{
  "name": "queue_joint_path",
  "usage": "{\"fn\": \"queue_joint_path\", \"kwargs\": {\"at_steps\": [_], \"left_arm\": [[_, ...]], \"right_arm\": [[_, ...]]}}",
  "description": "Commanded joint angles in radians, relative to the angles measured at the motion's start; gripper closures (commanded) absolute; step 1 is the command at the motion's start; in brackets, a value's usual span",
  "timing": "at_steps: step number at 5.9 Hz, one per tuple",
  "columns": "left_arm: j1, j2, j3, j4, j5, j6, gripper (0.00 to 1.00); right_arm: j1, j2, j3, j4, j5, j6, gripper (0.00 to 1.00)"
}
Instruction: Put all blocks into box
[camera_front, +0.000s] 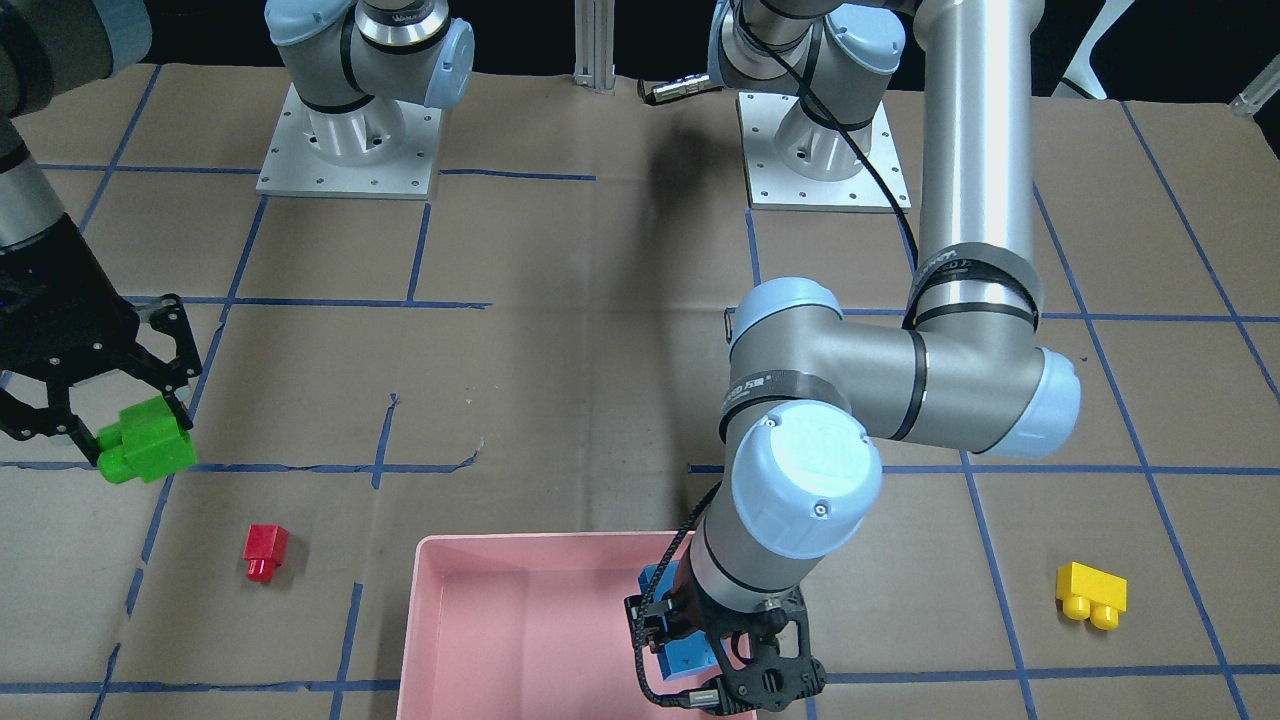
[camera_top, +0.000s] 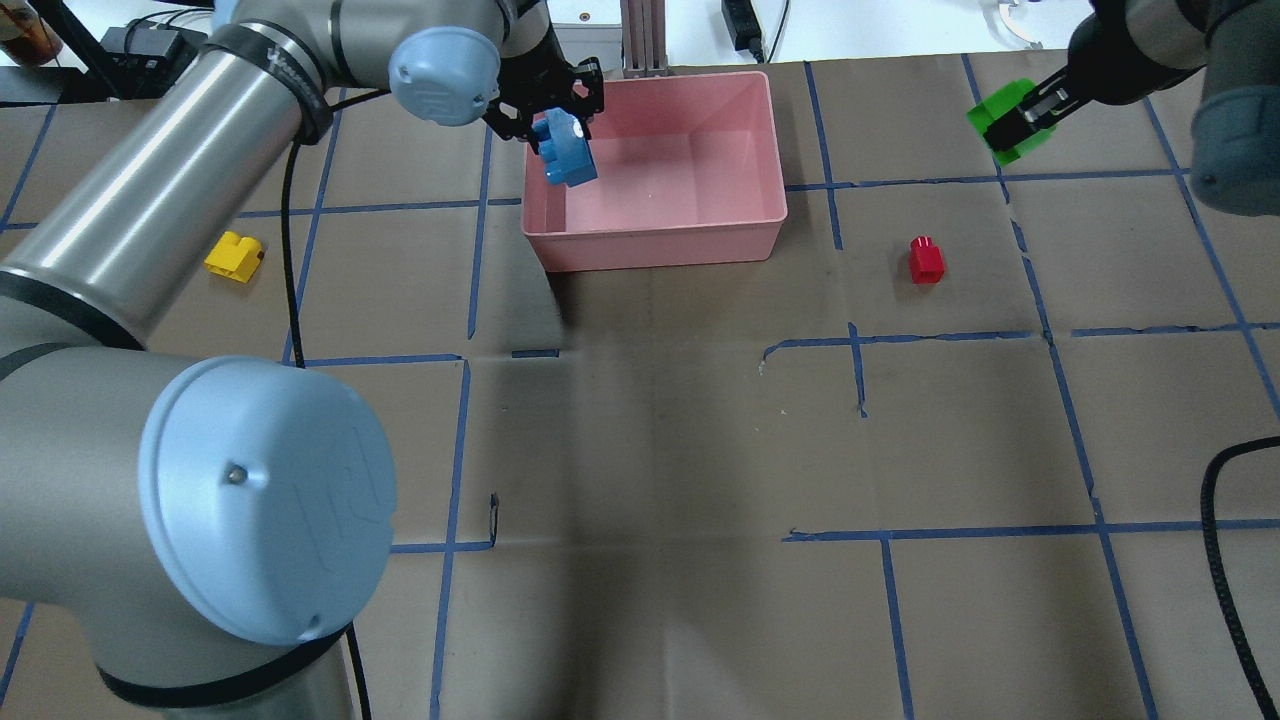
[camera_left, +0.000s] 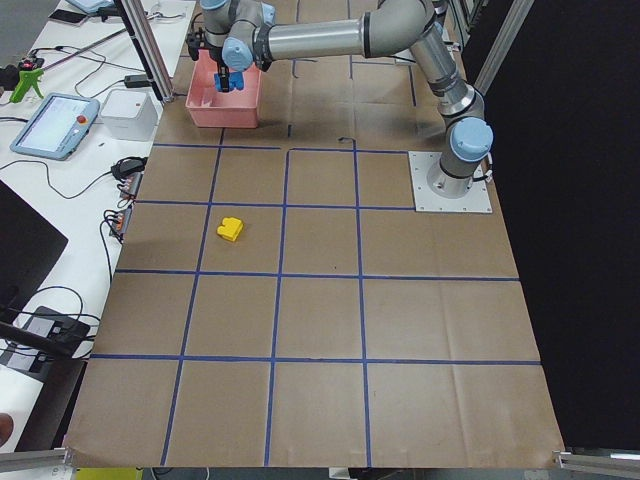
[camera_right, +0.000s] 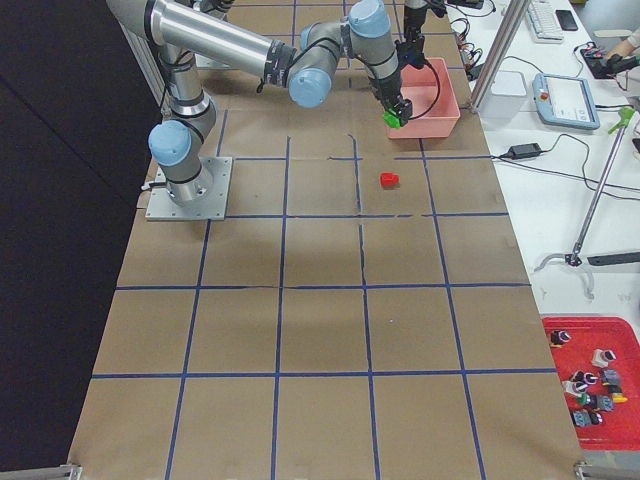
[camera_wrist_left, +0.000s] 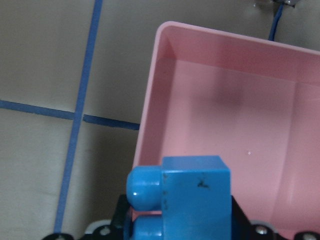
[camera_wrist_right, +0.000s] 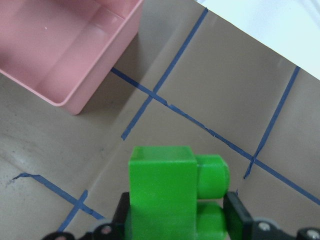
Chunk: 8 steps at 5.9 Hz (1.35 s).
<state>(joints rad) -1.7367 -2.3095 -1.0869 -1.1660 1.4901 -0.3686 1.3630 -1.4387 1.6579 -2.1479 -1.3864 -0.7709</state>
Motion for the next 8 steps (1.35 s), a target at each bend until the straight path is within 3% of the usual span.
{"fn": "queue_joint_path", "kwargs": {"at_steps": [1, 2, 4, 7, 8], "left_arm": [[-0.012, -0.027, 0.002, 0.034, 0.009, -0.016, 0.07], [-0.012, -0.006, 0.007, 0.032, 0.018, -0.016, 0.01], [0.002, 0.097, 0.042, -0.08, 0.077, 0.005, 0.01], [0.21, 0.203, 0.004, -0.236, 0.095, 0.341, 0.01], [0.259, 0.215, -0.023, -0.235, 0.098, 0.412, 0.01]], "right_arm": [[0.124, 0.117, -0.137, 0.017, -0.009, 0.079, 0.95], [0.181, 0.182, -0.223, 0.069, -0.011, 0.152, 0.95], [0.272, 0.265, -0.36, 0.153, 0.006, 0.298, 0.95], [0.396, 0.424, -0.515, 0.145, 0.05, 0.433, 0.91], [0.412, 0.473, -0.57, 0.117, 0.059, 0.429, 0.31]]}}
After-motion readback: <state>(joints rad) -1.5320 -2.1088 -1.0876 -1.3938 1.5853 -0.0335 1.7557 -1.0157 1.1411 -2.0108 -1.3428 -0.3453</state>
